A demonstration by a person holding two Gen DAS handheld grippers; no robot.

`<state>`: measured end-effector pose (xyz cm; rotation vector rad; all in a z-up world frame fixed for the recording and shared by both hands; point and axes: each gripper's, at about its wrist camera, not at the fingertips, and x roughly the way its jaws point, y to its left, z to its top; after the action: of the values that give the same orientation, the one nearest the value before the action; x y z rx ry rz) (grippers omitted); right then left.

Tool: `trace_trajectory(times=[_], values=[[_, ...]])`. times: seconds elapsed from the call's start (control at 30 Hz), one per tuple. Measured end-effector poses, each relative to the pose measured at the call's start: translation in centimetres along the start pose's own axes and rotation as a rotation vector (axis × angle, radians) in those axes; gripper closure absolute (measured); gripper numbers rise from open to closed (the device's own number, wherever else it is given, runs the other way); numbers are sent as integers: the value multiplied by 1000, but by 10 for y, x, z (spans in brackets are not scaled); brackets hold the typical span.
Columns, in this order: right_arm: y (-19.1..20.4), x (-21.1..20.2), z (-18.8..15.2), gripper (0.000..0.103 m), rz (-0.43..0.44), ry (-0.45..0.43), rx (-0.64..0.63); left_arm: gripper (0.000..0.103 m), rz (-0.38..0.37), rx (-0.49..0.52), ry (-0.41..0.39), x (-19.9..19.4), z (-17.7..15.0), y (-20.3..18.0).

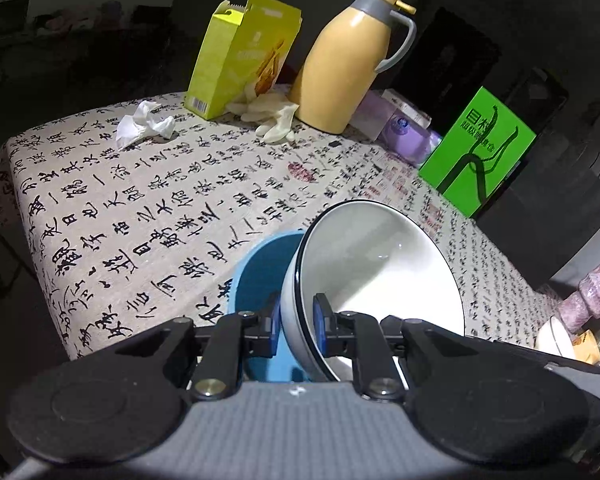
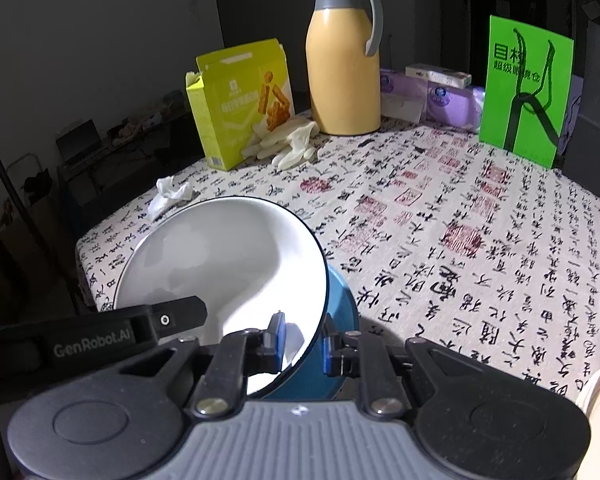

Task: Organize plates and bowls
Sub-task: 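Lower the white bowl into the blue bowl with both grippers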

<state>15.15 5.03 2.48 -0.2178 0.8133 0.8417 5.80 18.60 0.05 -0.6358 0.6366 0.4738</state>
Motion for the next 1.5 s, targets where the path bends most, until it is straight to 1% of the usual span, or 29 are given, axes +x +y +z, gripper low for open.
trace_trajectory(times=[0.13,0.43,0.7,0.87,1.2,1.33,1.4,1.5], values=[[-1,7,-1,86,11,23,3,87,24,30,17,4,0,0],[-2,12,-2,86,17,48,-3,87,47,90,58,11,1,-5],[-3,15,2,86,14,76,-16,87,55,98,79,14,4,-6],[-3,16,4,86,14,85,-18,87,53,71,76,14,5,-4],[-6,16,4,85,23,98,3,87,54,51,68,11,5,-3],[-5,16,4,84,22,103,5,87,75,44,38,7,6,-5],[-4,17,4,84,16,107,3,87,102,53,18,5,7,-6],[-3,17,4,86,-2,109,-5,90,121,57,16,6,8,-5]])
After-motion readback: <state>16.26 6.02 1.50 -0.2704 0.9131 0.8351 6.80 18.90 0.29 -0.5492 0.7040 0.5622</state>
